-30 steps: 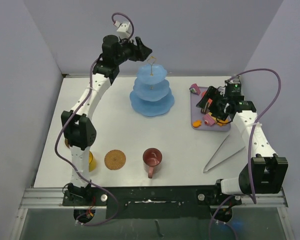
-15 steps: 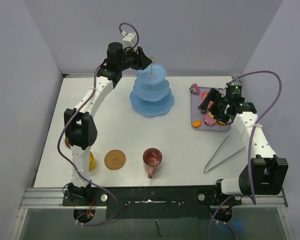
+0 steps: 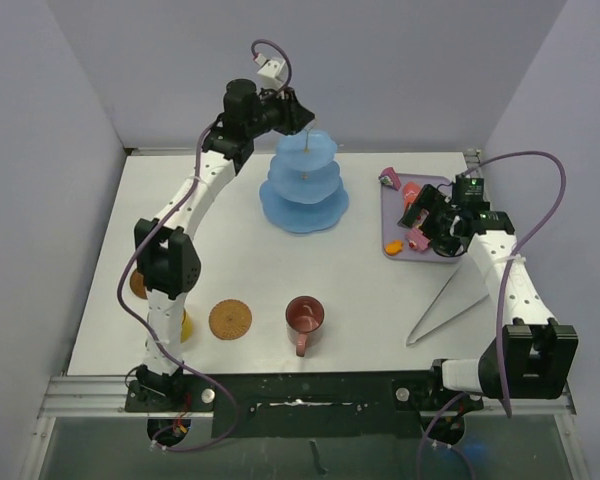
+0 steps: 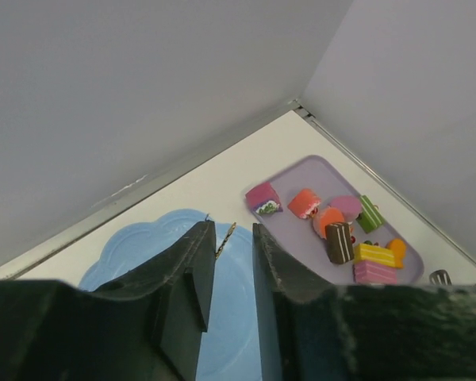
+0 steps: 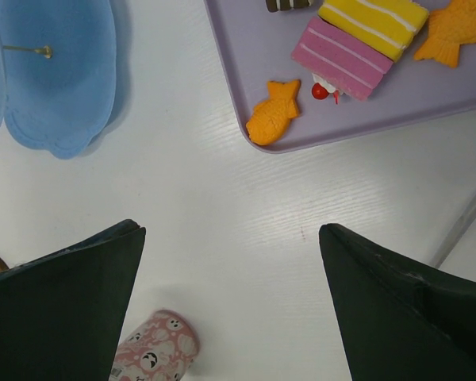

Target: Serve the afternoon tea

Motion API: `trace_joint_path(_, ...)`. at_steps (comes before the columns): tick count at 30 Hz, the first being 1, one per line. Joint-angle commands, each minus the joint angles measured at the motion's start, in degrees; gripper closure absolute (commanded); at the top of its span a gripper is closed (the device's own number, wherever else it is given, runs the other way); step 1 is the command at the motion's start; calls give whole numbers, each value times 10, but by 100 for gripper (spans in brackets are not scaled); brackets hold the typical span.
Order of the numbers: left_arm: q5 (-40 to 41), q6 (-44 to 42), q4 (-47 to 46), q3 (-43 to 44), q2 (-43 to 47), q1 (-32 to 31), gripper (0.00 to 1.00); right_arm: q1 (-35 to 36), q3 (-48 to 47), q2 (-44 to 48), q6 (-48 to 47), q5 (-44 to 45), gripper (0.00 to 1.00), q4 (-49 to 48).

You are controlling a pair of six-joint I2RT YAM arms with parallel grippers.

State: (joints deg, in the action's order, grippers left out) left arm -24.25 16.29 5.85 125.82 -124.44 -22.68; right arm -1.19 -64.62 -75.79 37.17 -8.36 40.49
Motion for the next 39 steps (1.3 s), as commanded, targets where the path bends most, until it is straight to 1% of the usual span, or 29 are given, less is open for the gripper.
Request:
trace_joint_path(1,9,-17,-9,-7,15,-7,72,-6,-8,22,9,11,2,-5)
trace_joint_path(4,18,-25,7,-1,10,-9,72,-5,-4,28,12,10,2,-5)
trace_joint_path(5,24,-28,16,4,7,-10,74,-5,-1,30,13,11,2,-4)
trace_joint_path(8,45,-38,38,11,7,-13,85,-6,3,39,13,15,2,0)
trace_joint_path(10,48,-37,41,7,12,-14,99,-6,7,44,12,18,2,0)
trace_joint_path(11,48,-37,41,6,15,-14,100,-6,7,46,11,19,2,0)
trace_joint_path(19,68,-23,35,-42,62,-33,100,-5,11,49,10,25,2,7)
trace_joint_path(23,106,13,7,-101,103,-46,100,-7,12,49,12,27,2,5)
trace_joint_path(26,141,29,1,-128,130,-54,100,-8,17,49,16,24,2,3)
trace_joint_path(31,211,76,42,-134,154,-61,100,-9,25,50,20,24,2,3)
trace_joint_path(36,206,107,66,-131,162,-63,100,-9,34,52,25,21,2,1)
trace_joint_path(39,227,117,95,-131,166,-66,100,-9,34,52,11,23,2,2)
